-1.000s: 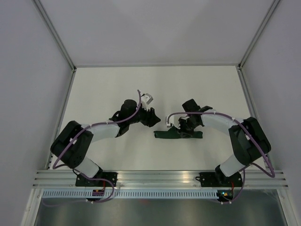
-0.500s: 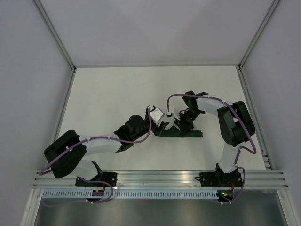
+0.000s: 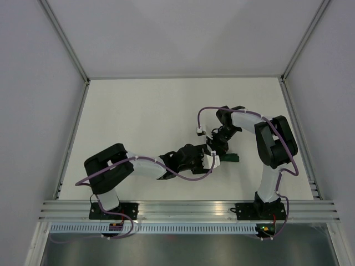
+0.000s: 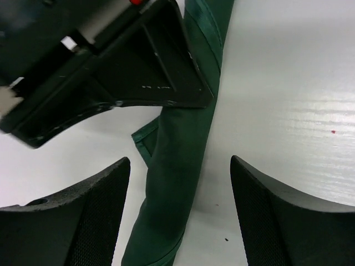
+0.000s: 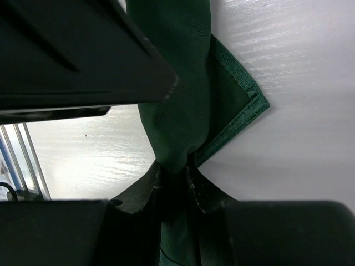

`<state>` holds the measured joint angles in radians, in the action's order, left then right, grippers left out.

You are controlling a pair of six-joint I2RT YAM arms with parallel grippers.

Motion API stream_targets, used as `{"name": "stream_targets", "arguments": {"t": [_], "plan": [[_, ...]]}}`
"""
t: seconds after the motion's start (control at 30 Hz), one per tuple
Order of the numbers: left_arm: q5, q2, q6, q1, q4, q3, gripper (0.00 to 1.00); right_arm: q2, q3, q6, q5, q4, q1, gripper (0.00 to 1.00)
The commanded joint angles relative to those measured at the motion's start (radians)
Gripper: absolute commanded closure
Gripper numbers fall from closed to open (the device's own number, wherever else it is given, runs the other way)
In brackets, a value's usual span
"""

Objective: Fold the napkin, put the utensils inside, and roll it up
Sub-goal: Roll the napkin at the center of the board.

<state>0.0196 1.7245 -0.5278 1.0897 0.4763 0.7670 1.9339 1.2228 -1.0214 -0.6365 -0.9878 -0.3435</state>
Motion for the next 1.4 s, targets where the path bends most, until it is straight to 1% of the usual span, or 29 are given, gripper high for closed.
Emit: {"name": "stream_targets", "arguments": {"t": [0.0, 0.03, 0.17, 0.23, 0.33, 0.37, 0.4, 0.47, 0.5, 0.53, 0.57, 0.67, 0.7, 0.77, 0.8, 0.9, 1.07, 1.13, 1.23, 1.27, 1.33, 1.37], "plan": [[-0.015, 0.058, -0.109, 0.003, -0.024, 0.063, 0.23, 0.073, -0.023, -0.046, 0.087, 0.018, 0.001, 0.96], [-0.038, 0.069, -0.113, 0.003, -0.024, 0.069, 0.23, 0.076, -0.023, -0.045, 0.087, 0.018, 0.003, 0.96], [-0.033, 0.125, -0.132, 0.001, -0.033, 0.101, 0.22, 0.077, -0.022, -0.048, 0.087, 0.017, 0.003, 0.96], [-0.036, 0.151, -0.126, -0.001, -0.056, 0.115, 0.25, 0.079, -0.02, -0.046, 0.086, 0.017, 0.003, 0.96], [-0.056, 0.179, -0.107, -0.007, -0.117, 0.146, 0.35, 0.082, -0.017, -0.048, 0.08, 0.011, 0.004, 0.96], [-0.067, 0.187, -0.103, -0.008, -0.133, 0.162, 0.4, 0.082, -0.016, -0.046, 0.078, 0.011, 0.005, 0.96], [-0.072, 0.191, -0.097, -0.008, -0.152, 0.167, 0.5, 0.082, -0.016, -0.048, 0.077, 0.009, 0.005, 0.96], [-0.084, 0.202, -0.084, -0.008, -0.191, 0.179, 0.57, 0.079, -0.013, -0.046, 0.07, 0.008, 0.006, 0.96], [-0.089, 0.204, -0.08, -0.008, -0.2, 0.181, 0.64, 0.079, -0.011, -0.045, 0.067, 0.008, 0.006, 0.96], [-0.09, 0.208, -0.068, -0.008, -0.209, 0.183, 0.67, 0.077, -0.012, -0.043, 0.063, 0.006, 0.008, 0.94], [-0.09, 0.211, -0.06, -0.008, -0.231, 0.189, 0.7, 0.076, -0.013, -0.04, 0.06, 0.006, 0.008, 0.93], [-0.121, 0.214, -0.034, -0.01, -0.264, 0.195, 0.81, 0.054, -0.019, -0.014, 0.054, 0.023, 0.008, 0.8], [-0.13, 0.214, -0.026, -0.011, -0.275, 0.196, 0.82, 0.033, -0.023, -0.002, 0.054, 0.032, 0.011, 0.72], [-0.162, 0.218, 0.002, -0.016, -0.315, 0.212, 0.85, 0.001, -0.04, 0.045, 0.057, 0.072, 0.014, 0.62], [-0.173, 0.224, 0.009, -0.019, -0.327, 0.218, 0.85, -0.036, -0.045, 0.062, 0.057, 0.084, 0.018, 0.54], [-0.216, 0.233, 0.041, -0.028, -0.369, 0.244, 0.87, -0.11, -0.059, 0.127, 0.052, 0.121, 0.038, 0.45], [-0.274, 0.237, 0.091, -0.05, -0.403, 0.273, 0.88, -0.219, -0.077, 0.221, 0.046, 0.185, 0.11, 0.42], [-0.288, 0.244, 0.106, -0.056, -0.427, 0.293, 0.88, -0.249, -0.089, 0.277, 0.041, 0.228, 0.135, 0.42], [-0.346, 0.257, 0.143, -0.085, -0.47, 0.325, 0.88, -0.315, -0.111, 0.328, 0.017, 0.274, 0.188, 0.41], [-0.359, 0.259, 0.153, -0.093, -0.47, 0.333, 0.88, -0.347, -0.117, 0.331, 0.006, 0.279, 0.217, 0.41], [-0.389, 0.273, 0.186, -0.109, -0.533, 0.363, 0.88, -0.386, -0.143, 0.33, -0.014, 0.305, 0.244, 0.41], [-0.427, 0.279, 0.195, -0.129, -0.548, 0.374, 0.88, -0.43, -0.157, 0.32, -0.022, 0.314, 0.264, 0.41]]}}
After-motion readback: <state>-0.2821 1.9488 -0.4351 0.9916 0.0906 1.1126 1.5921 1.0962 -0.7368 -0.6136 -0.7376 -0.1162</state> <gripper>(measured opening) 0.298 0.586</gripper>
